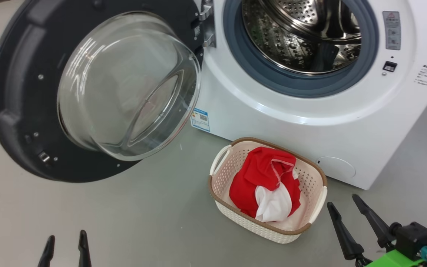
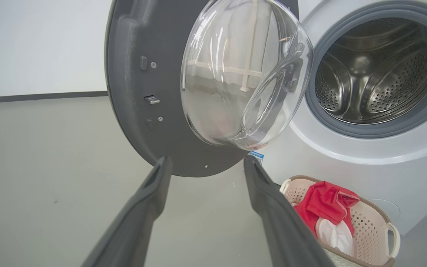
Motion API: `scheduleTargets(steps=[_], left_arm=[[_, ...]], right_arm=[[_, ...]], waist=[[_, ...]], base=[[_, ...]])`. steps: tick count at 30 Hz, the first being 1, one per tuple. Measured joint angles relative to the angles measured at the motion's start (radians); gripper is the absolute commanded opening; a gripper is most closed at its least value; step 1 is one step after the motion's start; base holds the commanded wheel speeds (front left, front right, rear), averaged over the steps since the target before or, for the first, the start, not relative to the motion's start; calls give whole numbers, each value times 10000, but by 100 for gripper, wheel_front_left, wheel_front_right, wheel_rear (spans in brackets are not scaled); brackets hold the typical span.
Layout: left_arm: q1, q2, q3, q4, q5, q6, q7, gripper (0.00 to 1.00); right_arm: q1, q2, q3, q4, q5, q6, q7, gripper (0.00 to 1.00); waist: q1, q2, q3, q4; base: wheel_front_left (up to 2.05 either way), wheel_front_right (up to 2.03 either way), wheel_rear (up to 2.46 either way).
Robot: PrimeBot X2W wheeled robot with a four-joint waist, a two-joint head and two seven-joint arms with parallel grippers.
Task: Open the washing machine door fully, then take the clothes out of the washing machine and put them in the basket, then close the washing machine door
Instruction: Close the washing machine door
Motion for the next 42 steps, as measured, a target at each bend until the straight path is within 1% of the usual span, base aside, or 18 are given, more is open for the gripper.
scheduleTargets(steps=[4, 14, 22, 34, 35, 36, 37, 38, 42], left_arm=[[25, 0, 61, -224, -123, 190, 0, 100], [261, -2, 67, -556, -531, 581, 0, 100], [314, -2, 69, -642, -531, 585, 0, 100], [360, -2, 81, -696, -529, 577, 0, 100], [349, -2, 102, -777, -531, 568, 0, 80], [325, -2, 130, -872, -558, 556, 0, 45], [281, -4, 169, -968, -650, 543, 0, 19], [188, -8, 236, -1087, -679, 454, 0, 0], [-569, -21, 656, -1781, -600, -4, -2, 0]], right_arm=[[-445, -217, 378, 132, 54, 0, 0, 100], [-1116, -493, 922, 433, 192, 0, 0, 100], [-1189, -512, 1080, 479, 303, 0, 0, 100], [-1170, -489, 838, 433, 301, 0, 0, 100], [-1169, -485, 828, 422, 301, 0, 0, 100], [-1169, -479, 823, 418, 301, 0, 0, 100], [-1168, -466, 821, 416, 301, 0, 0, 100], [-1168, -453, 817, 412, 299, 0, 0, 100], [-1164, -389, 794, 370, 293, 0, 0, 100]], waist=[[0, 0, 170, 142], [0, 0, 378, 272], [0, 0, 272, 243], [0, 0, 246, 209], [0, 0, 257, 211], [0, 0, 269, 212], [0, 0, 282, 214], [0, 0, 297, 216], [0, 0, 382, 222]], base=[[0, 0, 0], [0, 0, 0], [0, 0, 0], [0, 0, 0], [0, 0, 0], [0, 0, 0], [0, 0, 0], [0, 0, 0], [0, 0, 0]])
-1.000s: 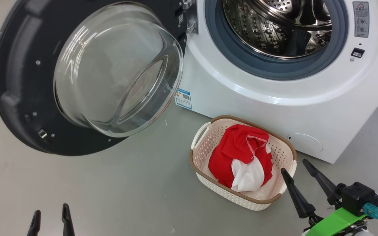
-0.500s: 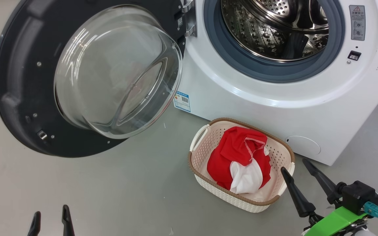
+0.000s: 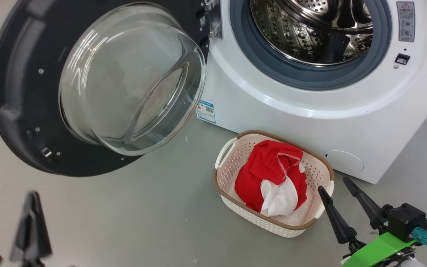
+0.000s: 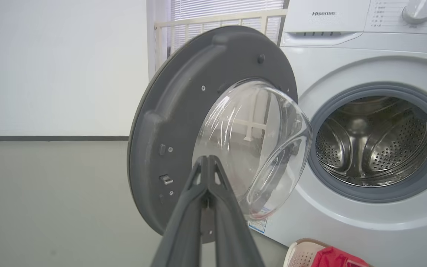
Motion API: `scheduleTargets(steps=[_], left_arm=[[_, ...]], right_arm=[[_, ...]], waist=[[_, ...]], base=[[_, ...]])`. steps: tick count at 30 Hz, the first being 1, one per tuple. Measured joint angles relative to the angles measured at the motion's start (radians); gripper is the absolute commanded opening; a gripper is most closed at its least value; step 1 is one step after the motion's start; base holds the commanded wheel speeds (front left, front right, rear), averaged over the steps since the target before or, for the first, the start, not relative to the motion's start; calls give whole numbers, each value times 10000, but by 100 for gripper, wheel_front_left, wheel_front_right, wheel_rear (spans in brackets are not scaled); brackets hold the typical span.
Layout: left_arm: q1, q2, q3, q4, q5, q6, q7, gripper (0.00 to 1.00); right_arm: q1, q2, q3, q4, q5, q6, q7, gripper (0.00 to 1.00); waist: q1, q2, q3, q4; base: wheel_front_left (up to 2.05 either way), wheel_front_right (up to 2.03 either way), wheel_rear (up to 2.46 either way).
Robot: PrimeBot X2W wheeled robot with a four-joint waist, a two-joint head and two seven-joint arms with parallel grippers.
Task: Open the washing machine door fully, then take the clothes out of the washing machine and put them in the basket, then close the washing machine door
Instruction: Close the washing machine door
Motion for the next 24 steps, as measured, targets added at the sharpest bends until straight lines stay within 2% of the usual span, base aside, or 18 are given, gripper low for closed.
scheduleTargets(steps=[6, 12, 16, 21, 24], left_arm=[[-1852, 174, 807, -988, 341, -656, -6, 0], [-4060, 1137, 1434, -748, 153, -1014, -13, 0], [-5673, 1902, 1825, 625, -677, -1103, -29, 0], [-7303, 2821, 2180, 3152, -1985, -1104, -40, 0], [-8083, 3342, 2080, 4769, -2763, -1104, 132, 0]], right_arm=[[20, 38, -29, -27, -4, 0, 0, 100], [45, 42, -265, -113, -8, 0, 0, 100], [169, 42, -366, -190, -42, 0, 0, 100], [264, 50, -516, -274, -171, 0, 0, 100], [265, 48, -577, -326, -251, 0, 0, 100]], waist=[[0, 0, 127, 3], [0, 0, 269, -19], [0, 0, 404, -27], [0, 0, 585, -23], [0, 0, 710, -18]], base=[[0, 0, 0], [0, 0, 0], [0, 0, 0], [0, 0, 0], [0, 0, 0]])
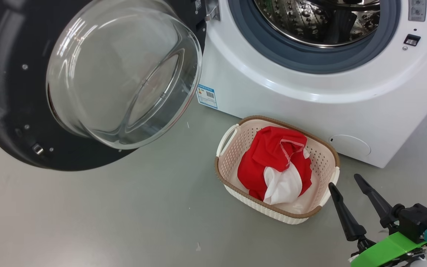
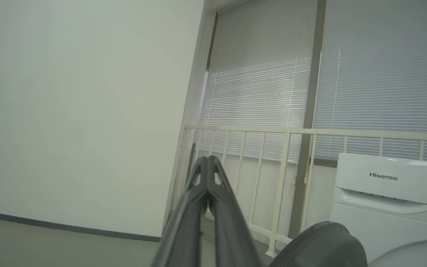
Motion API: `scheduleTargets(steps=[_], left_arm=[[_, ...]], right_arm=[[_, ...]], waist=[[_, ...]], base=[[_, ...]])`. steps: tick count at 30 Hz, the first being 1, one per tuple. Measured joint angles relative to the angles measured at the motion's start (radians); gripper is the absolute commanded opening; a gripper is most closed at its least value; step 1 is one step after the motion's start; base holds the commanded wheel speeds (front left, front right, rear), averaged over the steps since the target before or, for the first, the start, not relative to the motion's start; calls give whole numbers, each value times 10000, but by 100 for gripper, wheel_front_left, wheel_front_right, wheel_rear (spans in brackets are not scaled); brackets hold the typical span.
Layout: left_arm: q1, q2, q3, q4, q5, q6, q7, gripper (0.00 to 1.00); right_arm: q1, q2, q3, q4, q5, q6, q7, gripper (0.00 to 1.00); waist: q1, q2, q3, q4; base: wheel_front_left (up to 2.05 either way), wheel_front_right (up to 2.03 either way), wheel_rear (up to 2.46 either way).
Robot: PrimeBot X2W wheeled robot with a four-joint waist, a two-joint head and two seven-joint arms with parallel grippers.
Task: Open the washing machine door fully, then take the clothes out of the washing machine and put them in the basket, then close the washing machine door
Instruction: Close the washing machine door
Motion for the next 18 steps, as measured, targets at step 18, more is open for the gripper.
scheduleTargets(steps=[18], left_arm=[[-2812, 1388, -125, 6546, -4044, 0, 6360, 0]], right_arm=[[-154, -420, 180, -136, -29, 0, 0, 100]], waist=[[0, 0, 873, -217]], base=[[0, 0, 0]])
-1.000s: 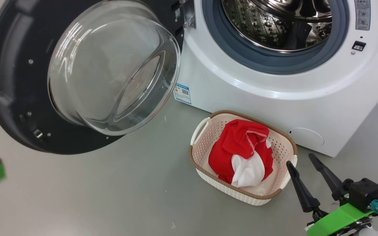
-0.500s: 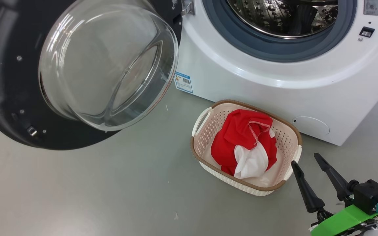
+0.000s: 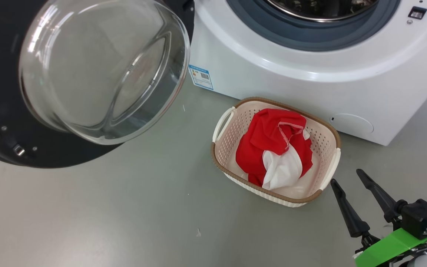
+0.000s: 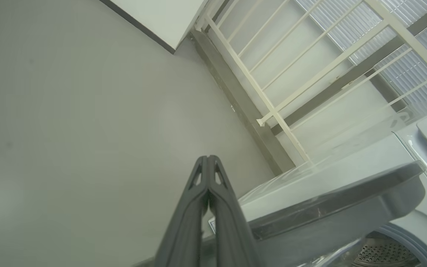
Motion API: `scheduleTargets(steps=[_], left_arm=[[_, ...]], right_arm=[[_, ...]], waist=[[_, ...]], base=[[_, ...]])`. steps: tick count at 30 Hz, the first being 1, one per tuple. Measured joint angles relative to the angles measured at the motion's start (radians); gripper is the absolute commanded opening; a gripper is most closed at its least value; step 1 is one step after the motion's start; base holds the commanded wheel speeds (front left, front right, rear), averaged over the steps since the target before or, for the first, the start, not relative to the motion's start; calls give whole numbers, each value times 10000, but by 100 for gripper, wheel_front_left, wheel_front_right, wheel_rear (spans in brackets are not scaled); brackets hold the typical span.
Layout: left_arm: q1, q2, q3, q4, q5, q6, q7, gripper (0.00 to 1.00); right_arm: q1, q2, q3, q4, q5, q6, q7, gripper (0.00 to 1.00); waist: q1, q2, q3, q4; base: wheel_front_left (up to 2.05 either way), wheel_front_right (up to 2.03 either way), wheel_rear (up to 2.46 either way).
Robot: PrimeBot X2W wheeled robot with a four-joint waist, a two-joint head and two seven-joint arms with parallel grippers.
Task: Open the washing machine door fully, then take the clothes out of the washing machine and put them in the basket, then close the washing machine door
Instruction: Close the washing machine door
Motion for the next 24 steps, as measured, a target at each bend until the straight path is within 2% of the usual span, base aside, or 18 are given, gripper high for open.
scheduleTargets(steps=[4, 9, 16, 24], left_arm=[[-82, -71, -125, 81, -274, 0, 865, 0], [-67, -303, -249, 54, -644, 0, 1461, 0], [45, -282, -291, -320, -901, 2, 1987, 0], [563, -163, -763, -1237, -1363, 4, 3310, 0]], right_arm=[[-151, -104, 48, -10, -10, 0, 0, 100], [-161, -192, 54, -15, -10, 0, 0, 100], [-303, -303, 58, -13, -10, 0, 0, 100], [-330, -265, 65, 0, -10, 0, 0, 100]], waist=[[0, 0, 239, -83], [0, 0, 477, -150], [0, 0, 523, -184], [0, 0, 302, -174]], base=[[0, 0, 0], [0, 0, 0], [0, 0, 0], [0, 0, 0]])
